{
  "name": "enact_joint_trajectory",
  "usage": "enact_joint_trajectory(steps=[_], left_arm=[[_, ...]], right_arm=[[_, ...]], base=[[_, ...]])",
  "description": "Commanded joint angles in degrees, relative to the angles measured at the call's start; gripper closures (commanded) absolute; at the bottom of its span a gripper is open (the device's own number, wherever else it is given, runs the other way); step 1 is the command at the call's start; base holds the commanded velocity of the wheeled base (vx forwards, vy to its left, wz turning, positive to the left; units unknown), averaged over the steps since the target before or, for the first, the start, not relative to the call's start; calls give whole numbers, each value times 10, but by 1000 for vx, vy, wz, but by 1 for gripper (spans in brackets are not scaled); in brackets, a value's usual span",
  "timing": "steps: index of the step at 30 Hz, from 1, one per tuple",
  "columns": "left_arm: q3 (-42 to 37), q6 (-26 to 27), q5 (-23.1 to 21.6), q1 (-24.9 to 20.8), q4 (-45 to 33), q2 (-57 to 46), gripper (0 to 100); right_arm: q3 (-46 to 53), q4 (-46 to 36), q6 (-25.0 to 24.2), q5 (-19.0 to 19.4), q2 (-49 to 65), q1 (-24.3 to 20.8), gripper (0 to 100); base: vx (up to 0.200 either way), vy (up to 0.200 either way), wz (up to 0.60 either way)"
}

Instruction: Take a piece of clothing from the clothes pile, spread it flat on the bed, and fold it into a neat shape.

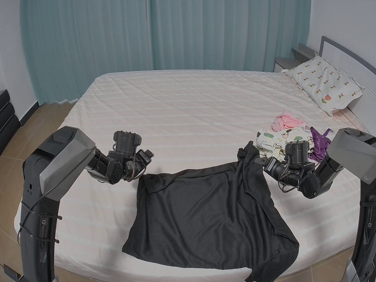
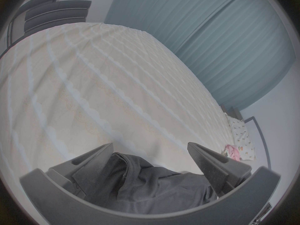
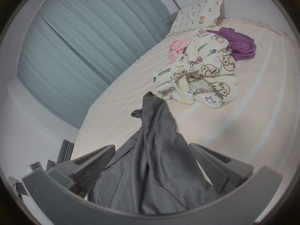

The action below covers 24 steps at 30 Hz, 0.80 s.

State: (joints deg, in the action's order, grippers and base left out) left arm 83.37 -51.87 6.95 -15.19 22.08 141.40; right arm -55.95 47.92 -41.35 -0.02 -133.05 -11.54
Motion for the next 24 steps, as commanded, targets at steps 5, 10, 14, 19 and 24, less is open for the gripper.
enact_joint_trajectory(steps=[5,10,14,19,24], left_arm=[[61,26,2,-4,-6,78,0],[111,37,11,-5,-33,104,0],[124,34,32,0,-44,104,100],[140,30,77,25,-43,94,100],[140,25,79,57,-44,78,100]], right_arm=[[66,30,-6,9,41,-3,0],[66,26,-4,9,38,-10,0],[69,23,0,10,35,-19,0],[70,12,57,9,5,-30,0],[56,9,108,3,-27,-50,0]], base=[[0,0,0],[0,0,0],[0,0,0],[0,0,0],[0,0,0]])
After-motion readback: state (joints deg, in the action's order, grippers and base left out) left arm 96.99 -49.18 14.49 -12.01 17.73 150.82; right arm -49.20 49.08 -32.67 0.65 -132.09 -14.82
